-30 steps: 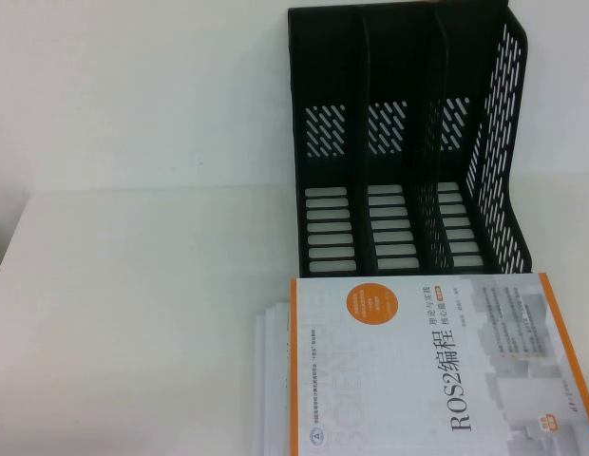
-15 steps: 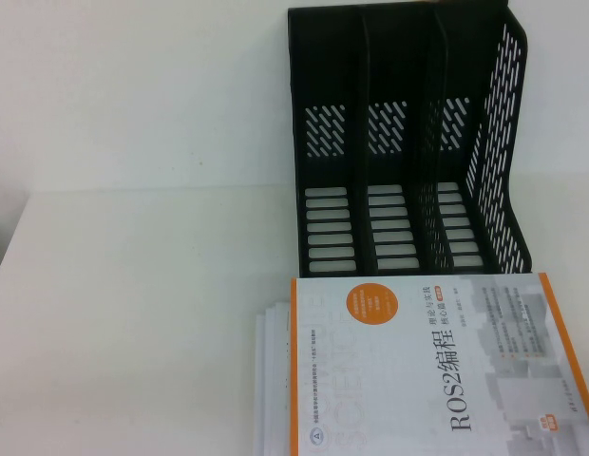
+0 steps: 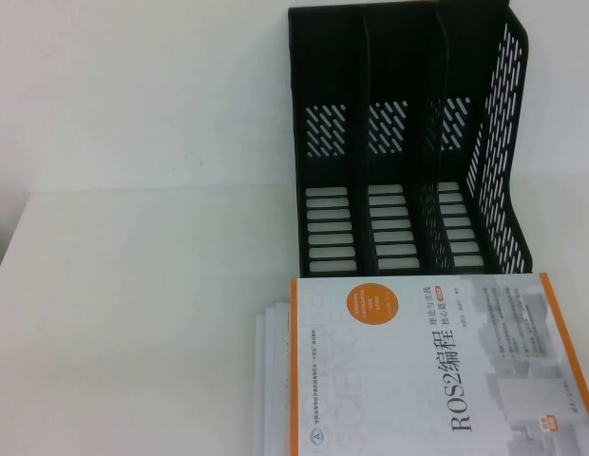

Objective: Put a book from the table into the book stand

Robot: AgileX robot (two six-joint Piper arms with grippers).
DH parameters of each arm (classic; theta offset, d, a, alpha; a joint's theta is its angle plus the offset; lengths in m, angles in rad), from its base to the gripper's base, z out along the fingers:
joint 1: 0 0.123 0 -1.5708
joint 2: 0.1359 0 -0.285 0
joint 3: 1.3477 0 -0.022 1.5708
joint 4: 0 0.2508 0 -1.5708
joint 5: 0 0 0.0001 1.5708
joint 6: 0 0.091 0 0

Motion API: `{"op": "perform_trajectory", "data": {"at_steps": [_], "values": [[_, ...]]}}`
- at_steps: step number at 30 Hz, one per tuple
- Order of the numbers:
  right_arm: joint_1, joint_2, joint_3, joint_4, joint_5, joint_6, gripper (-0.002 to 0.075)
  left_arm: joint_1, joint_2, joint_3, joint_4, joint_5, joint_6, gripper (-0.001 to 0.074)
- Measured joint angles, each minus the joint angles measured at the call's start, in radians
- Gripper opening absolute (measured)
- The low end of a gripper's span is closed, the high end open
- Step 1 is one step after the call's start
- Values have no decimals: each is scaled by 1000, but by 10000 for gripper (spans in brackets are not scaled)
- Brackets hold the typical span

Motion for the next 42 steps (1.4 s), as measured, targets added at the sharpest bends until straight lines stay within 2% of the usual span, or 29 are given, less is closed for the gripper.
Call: {"op": "perform_trajectory", "data": {"at_steps": [5,8,11,17,21,28,32,38,42], "values": [[0,16,-233,-2,401,-39,-3,0,8,-228,2,401,-52,-4],[0,87,-331,-2,592,-46,-3,0,42,-273,36,479,-54,-4],[0,181,-379,21,695,-47,-3,0,87,-250,28,495,-57,-4],[0,451,-418,116,846,-129,-3,0,280,-269,-222,672,-42,-4],[0,650,-481,195,958,-250,-3,0,465,-358,-478,819,194,-4],[0,929,-515,340,948,-399,-3,0,748,-462,-868,988,576,-4],[0,1073,-517,463,872,-450,-3,-1,875,-465,-1079,995,741,-4],[0,1238,-520,709,845,-677,-3,-1,1034,-465,-1407,982,1011,-4],[0,1310,-522,756,799,-734,-3,-1,1134,-465,-1575,976,1163,-4]]}}
